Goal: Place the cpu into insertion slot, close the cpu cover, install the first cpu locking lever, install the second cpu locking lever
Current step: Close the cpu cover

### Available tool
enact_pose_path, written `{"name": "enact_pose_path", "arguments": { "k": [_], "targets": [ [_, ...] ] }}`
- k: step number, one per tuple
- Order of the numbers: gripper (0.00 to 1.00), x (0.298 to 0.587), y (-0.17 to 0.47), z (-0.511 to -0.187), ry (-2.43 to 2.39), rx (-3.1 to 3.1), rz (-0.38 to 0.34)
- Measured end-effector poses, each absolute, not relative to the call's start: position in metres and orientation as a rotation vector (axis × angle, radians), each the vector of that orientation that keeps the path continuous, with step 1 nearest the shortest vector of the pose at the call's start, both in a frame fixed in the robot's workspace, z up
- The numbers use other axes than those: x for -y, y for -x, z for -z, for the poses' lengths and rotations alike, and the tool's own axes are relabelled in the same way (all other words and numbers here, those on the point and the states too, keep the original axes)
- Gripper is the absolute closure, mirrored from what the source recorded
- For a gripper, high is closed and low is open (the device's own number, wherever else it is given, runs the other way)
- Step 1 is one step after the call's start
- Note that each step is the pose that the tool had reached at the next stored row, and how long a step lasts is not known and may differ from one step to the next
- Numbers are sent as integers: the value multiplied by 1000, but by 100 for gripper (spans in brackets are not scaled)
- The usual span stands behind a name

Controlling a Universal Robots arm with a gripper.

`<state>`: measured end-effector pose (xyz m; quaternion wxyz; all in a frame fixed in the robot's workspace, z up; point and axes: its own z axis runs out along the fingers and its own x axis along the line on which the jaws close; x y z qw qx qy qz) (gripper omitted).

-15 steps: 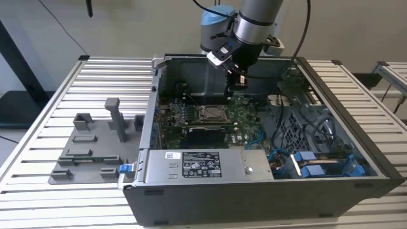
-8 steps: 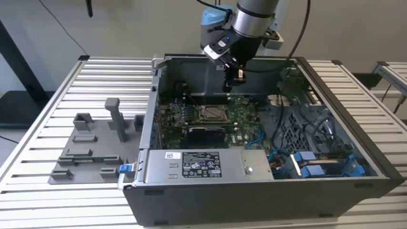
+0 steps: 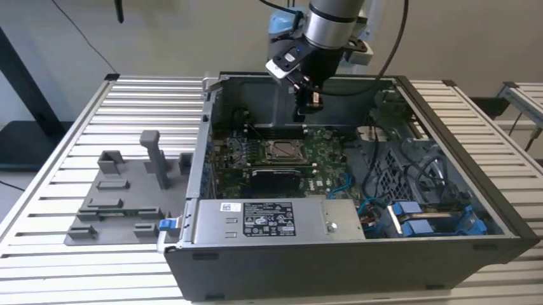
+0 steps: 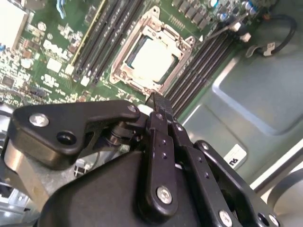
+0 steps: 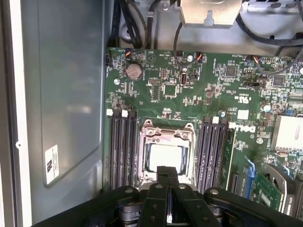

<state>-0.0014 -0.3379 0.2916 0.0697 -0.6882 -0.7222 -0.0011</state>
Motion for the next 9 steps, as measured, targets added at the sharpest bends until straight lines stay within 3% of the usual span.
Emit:
{"name": "enact_pose_path", "arguments": {
  "k": [9],
  "targets": [
    [89, 338, 38, -292, 2061, 2165, 24]
  ]
}}
